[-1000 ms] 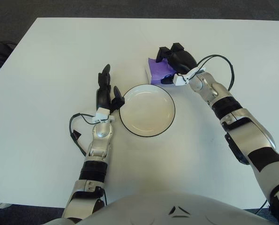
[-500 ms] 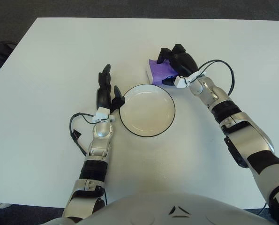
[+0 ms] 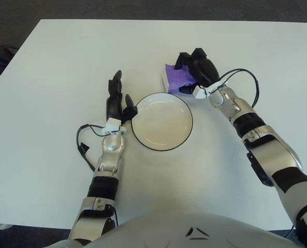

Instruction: Put the tissue paper into the plate.

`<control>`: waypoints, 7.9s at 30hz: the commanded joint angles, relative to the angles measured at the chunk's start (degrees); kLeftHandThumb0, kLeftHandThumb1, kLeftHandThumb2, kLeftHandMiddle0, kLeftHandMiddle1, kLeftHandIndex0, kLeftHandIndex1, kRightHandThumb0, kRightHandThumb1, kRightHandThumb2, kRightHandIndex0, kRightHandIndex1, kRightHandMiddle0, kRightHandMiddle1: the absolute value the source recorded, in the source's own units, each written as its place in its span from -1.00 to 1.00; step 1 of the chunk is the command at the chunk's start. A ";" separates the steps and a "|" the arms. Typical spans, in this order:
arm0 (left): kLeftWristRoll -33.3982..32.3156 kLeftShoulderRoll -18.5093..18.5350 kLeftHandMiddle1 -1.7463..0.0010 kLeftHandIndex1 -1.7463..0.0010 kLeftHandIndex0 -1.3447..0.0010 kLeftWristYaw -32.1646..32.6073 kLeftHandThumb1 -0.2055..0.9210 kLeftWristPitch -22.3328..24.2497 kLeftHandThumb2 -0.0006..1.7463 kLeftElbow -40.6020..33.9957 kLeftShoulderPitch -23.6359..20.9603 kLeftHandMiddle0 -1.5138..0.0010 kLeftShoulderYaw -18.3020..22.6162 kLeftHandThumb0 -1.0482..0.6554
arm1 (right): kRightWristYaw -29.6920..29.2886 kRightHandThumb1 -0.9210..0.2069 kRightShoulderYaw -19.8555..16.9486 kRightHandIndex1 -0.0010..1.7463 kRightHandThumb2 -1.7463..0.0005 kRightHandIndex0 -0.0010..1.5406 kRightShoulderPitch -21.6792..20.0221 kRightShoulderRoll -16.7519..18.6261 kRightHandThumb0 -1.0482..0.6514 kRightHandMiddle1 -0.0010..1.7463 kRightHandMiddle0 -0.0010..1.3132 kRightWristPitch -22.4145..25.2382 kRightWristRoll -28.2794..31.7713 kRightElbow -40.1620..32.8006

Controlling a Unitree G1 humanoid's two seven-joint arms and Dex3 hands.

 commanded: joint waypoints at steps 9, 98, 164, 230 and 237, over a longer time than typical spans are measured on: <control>-0.16 0.37 0.99 0.43 1.00 -0.39 1.00 2.46 0.14 3.99 3.62 0.75 0.13 -0.75 | 0.20 0.31 -6.19 1.00 -0.70 0.67 -0.94 -1.55 -0.38 1.00 0.09 1.46 3.84 -6.96; -0.41 1.41 1.00 0.57 1.00 -0.39 1.00 3.25 0.15 8.25 1.91 0.80 1.18 -0.80 | 37.03 0.08 -5.17 1.00 -0.51 0.52 29.14 -1.76 -0.32 1.00 -0.07 -3.63 18.11 -59.87; 0.41 3.16 0.99 0.73 1.00 -0.39 1.00 1.19 0.17 10.12 2.49 0.80 -0.04 -0.82 | 34.65 0.01 -5.76 1.00 -0.45 0.49 26.85 4.72 -0.30 1.00 -0.12 -2.97 14.47 -54.82; -1.79 3.32 1.00 0.70 1.00 -1.63 1.00 1.97 0.16 8.24 3.41 0.86 0.19 -0.82 | 53.92 -1.00 -4.83 -0.98 0.32 -1.00 18.57 -8.03 -1.00 -0.98 -1.00 10.40 12.97 -59.72; -2.40 2.97 1.00 0.67 1.00 -1.66 1.00 2.10 0.13 7.45 3.67 0.87 0.44 -0.81 | 54.08 -1.00 -4.99 -1.00 0.32 -1.00 17.86 -8.84 -1.00 -1.00 -1.00 8.31 13.92 -58.84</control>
